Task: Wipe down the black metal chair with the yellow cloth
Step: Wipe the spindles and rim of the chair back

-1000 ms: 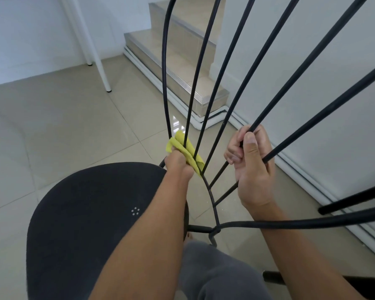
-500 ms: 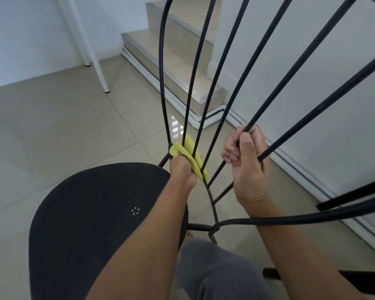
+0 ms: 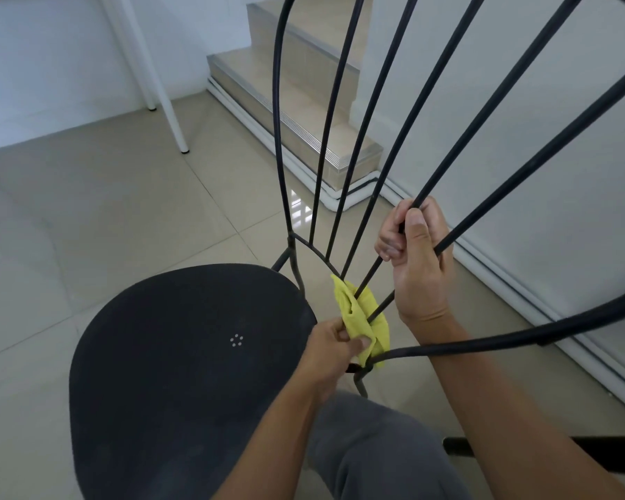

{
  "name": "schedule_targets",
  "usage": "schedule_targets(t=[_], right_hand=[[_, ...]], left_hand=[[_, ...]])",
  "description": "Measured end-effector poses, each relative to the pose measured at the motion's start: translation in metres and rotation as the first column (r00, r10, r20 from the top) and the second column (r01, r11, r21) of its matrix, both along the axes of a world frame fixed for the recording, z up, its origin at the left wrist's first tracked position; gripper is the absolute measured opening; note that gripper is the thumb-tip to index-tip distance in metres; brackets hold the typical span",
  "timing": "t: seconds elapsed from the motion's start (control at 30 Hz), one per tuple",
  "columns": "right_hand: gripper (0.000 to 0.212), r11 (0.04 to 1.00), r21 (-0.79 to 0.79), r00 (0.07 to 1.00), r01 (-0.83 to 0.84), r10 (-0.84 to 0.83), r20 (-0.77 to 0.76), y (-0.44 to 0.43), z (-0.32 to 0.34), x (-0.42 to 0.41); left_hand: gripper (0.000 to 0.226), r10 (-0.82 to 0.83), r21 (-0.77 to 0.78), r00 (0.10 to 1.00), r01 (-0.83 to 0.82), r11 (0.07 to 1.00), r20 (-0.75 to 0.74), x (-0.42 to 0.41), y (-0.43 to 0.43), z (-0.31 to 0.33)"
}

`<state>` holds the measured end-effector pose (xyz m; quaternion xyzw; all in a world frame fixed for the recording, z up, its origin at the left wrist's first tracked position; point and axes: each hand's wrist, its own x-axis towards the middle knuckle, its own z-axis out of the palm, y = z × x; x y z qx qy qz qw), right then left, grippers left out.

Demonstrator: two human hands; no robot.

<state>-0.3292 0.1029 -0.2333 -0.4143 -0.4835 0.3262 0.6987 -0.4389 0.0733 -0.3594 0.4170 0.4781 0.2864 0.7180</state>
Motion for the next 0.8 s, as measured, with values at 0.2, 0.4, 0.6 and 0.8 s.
schedule_targets(t=[0.2, 0.4, 0.6, 0.8], right_hand=[[0.024, 1.000, 0.002, 1.000, -0.005, 0.005, 0.000, -0.001, 0.001, -0.001], [0.024, 1.000, 0.002, 1.000, -0.017, 0.017, -0.019, 0.000, 0.001, 0.000], [0.023, 1.000, 0.004, 1.000, -0.017, 0.017, -0.014, 0.000, 0.000, 0.000], [0.024, 1.000, 0.000, 1.000, -0.009, 0.009, -0.011, -0.001, -0.001, 0.000]], left_hand=[[0.018, 0.046, -0.015, 0.999, -0.046, 0.999, -0.014, -0.001, -0.011, 0.002], [0.019, 0.132, -0.126, 0.986, -0.119, 0.985, 0.101, 0.002, -0.002, 0.001], [0.026, 0.330, -0.368, 0.913, -0.230, 0.901, 0.238, 0.009, 0.016, 0.005], [0.024, 0.473, -0.505, 0.864, -0.334, 0.796, 0.174, 0.031, 0.010, 0.008]])
